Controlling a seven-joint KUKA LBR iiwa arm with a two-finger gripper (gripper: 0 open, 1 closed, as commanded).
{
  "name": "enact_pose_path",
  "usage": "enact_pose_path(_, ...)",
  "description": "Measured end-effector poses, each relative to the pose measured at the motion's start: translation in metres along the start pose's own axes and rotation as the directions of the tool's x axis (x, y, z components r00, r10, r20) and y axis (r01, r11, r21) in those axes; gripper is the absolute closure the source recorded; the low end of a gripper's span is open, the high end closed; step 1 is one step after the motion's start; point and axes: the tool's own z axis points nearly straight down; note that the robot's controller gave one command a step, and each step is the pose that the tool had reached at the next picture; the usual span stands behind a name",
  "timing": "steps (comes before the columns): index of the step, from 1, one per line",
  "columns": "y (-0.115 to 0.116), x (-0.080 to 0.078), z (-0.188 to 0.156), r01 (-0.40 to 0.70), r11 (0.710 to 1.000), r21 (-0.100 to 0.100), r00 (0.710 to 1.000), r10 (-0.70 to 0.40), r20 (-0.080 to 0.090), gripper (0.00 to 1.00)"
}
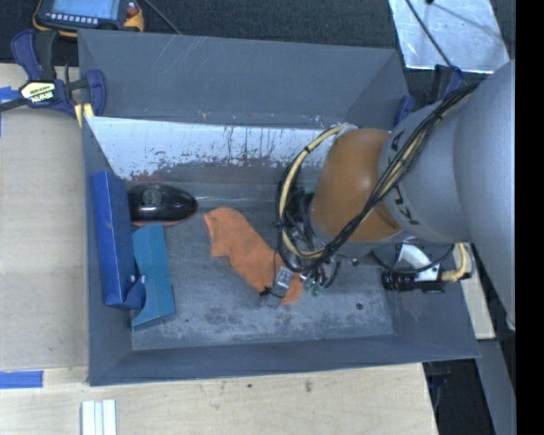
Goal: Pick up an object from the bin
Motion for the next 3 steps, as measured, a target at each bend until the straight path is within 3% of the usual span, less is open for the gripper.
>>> enact_pose_path(1,-0.0074,-0.0029,0.0244,0.172,0.985,0.0,0.985,-0.172,-0.001,1.0)
enact_pose_path(3,-0.0077,-0.0025,0.0216,0.171,0.985,0.0,0.985,-0.171,-0.001,1.0)
